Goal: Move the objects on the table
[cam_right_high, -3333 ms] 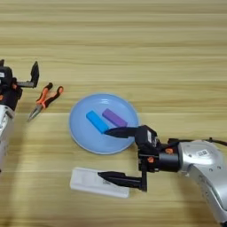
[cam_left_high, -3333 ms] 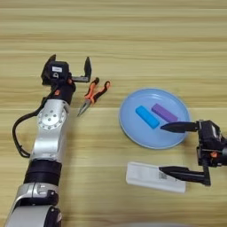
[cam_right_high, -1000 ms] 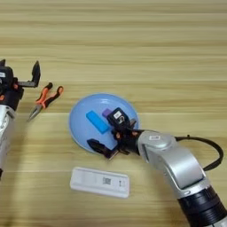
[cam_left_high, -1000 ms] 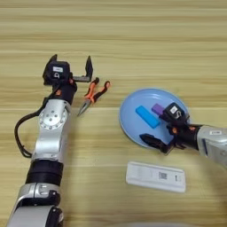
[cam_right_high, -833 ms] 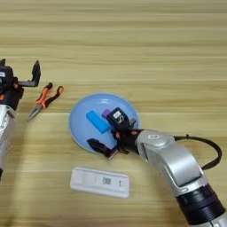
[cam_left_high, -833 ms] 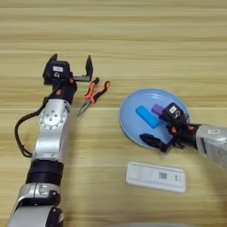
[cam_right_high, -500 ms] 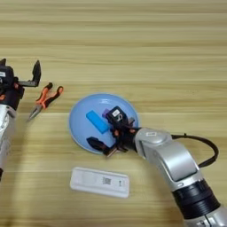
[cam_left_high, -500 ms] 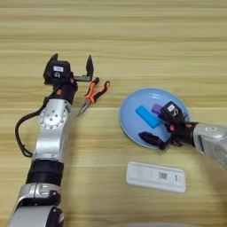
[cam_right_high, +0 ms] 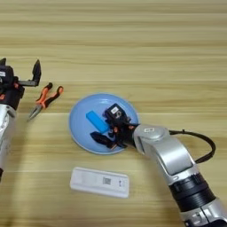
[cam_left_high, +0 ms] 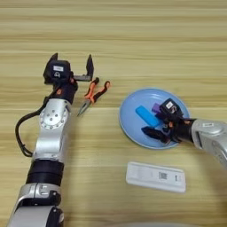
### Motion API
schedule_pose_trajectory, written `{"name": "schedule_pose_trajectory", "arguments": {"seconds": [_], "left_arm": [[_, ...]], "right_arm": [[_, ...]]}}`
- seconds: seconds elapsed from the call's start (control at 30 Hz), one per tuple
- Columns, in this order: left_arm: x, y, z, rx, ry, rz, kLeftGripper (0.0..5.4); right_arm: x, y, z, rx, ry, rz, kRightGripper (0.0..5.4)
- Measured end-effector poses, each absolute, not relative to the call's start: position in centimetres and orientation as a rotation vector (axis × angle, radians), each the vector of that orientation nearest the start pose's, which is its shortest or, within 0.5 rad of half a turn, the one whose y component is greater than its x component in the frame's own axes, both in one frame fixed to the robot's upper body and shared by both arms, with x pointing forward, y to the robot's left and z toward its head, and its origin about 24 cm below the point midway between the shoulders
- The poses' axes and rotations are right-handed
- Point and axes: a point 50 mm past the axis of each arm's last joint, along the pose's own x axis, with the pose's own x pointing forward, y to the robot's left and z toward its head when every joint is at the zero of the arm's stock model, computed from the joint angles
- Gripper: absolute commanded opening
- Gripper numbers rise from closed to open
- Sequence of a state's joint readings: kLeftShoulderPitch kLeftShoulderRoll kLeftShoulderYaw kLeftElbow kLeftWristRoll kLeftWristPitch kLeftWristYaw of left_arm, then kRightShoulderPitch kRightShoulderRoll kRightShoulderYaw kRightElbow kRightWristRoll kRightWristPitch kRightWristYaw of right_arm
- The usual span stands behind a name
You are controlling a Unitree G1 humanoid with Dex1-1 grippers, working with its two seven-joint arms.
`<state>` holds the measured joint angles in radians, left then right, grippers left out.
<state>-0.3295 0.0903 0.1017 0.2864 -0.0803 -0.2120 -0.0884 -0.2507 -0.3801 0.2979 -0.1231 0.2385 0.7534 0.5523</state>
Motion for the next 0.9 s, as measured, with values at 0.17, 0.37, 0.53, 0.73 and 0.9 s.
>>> {"name": "schedule_pose_trajectory", "arguments": {"seconds": [0.17,0.37,0.53,0.73,0.9], "left_arm": [[31.32,16.66,8.73,0.003,-0.252,-0.054,5.40],[31.32,16.67,8.73,0.002,-0.252,-0.054,5.40],[31.32,16.67,8.73,0.001,-0.252,-0.054,5.40],[31.32,16.67,8.73,0.000,-0.252,-0.054,5.40],[31.31,16.66,8.73,-0.001,-0.252,-0.057,5.40]], "right_arm": [[26.32,-11.79,4.93,-0.160,0.547,0.825,2.77],[26.55,-11.78,4.82,-0.170,0.544,0.824,2.16],[26.68,-11.82,4.72,-0.173,0.537,0.823,1.65],[26.70,-11.75,4.68,-0.178,0.533,0.826,1.42],[26.70,-11.75,4.70,-0.188,0.526,0.834,1.42]]}}
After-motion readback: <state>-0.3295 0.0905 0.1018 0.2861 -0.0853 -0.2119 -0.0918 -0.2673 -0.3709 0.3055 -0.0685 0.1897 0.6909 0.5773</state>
